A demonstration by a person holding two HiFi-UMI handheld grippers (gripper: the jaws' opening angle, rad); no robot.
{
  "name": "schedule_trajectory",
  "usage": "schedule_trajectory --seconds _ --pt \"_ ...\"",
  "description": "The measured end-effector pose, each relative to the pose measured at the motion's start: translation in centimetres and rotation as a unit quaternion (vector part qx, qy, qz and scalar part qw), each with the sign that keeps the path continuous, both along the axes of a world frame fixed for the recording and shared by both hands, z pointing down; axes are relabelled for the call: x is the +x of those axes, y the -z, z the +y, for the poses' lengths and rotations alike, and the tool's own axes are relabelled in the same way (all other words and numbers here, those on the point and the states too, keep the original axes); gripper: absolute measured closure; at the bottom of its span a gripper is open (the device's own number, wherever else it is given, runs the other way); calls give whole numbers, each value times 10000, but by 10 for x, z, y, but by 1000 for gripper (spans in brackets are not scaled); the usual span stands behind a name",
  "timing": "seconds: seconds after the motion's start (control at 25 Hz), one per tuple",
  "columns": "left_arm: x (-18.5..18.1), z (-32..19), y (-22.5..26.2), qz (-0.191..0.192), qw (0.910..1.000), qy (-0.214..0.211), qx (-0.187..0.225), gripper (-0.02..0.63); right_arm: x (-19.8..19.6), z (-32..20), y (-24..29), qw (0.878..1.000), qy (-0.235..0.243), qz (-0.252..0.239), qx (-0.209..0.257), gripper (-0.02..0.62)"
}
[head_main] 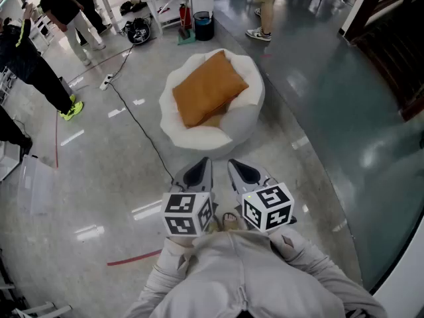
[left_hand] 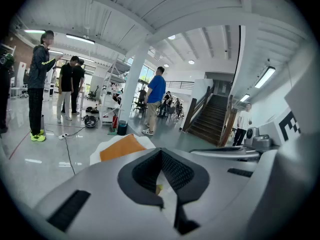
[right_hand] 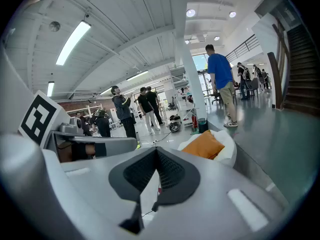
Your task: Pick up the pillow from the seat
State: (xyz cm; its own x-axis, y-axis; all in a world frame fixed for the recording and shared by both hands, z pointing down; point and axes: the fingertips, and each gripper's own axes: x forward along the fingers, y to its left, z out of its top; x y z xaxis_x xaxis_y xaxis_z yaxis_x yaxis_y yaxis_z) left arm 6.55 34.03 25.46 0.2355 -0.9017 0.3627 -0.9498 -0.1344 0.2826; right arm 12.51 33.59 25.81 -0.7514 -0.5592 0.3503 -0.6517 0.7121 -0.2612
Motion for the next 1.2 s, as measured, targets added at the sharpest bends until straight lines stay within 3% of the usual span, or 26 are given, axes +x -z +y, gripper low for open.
schedule_trajectory --seconds 0.36,0.72,1.2 --pt "-11 -1 -7 -34 10000 -25 -40 606 -9 0 -6 10000 33 63 -61 597" --pt "-26 3 -13 -110 9998 -121 -93 606 -19 5 -10 9994 -127 -248 -208 595" --pt "-52 14 -26 -12 9996 -205 -191 606 -47 22 -16 9996 -83 -126 -245 595"
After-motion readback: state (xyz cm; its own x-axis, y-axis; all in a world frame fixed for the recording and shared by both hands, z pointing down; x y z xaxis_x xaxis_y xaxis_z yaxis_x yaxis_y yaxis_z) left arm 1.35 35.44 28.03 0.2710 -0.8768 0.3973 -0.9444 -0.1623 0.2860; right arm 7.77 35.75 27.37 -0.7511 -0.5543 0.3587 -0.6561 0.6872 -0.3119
